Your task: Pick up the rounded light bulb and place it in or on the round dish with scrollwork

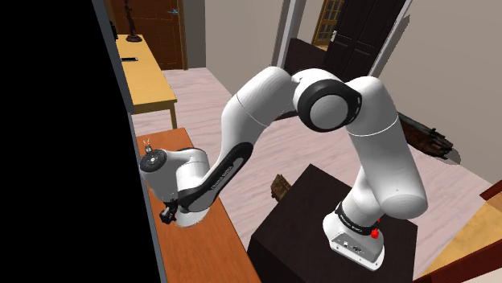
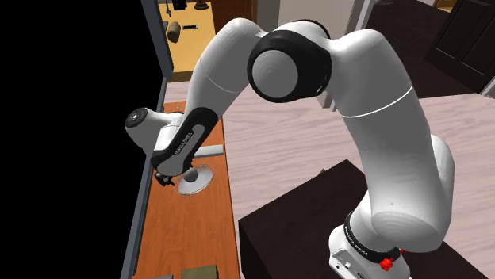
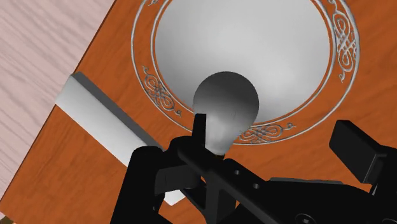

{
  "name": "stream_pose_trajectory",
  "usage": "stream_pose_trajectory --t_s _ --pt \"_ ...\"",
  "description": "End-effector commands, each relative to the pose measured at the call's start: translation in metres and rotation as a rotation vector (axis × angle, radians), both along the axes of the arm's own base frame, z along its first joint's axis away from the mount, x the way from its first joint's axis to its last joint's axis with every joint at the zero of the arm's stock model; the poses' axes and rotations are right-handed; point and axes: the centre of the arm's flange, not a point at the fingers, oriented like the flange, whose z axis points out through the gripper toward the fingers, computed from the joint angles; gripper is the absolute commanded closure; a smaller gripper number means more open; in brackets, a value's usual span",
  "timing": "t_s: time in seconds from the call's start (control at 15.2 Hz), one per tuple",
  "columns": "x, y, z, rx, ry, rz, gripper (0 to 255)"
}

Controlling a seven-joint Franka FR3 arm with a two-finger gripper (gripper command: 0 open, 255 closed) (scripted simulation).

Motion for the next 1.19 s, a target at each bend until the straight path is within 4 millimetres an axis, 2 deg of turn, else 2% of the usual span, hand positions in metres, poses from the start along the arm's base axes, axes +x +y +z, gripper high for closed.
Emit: stream_pose_trajectory --t_s 0.0,0.33,0.86,0.92,1.12 --pt "0.001 0.001 -0.012 -0.014 0.002 0.007 0" --pt "0.004 -0.005 -0.040 -0.014 0.002 0.007 0" --pt "0.004 -0.005 -0.040 -0.014 0.002 0.007 0" --pt "0.002 -0.002 -0.042 -0.014 0.001 0.007 255" --pt "0.009 0.003 -0.046 -0.014 0.002 0.007 255"
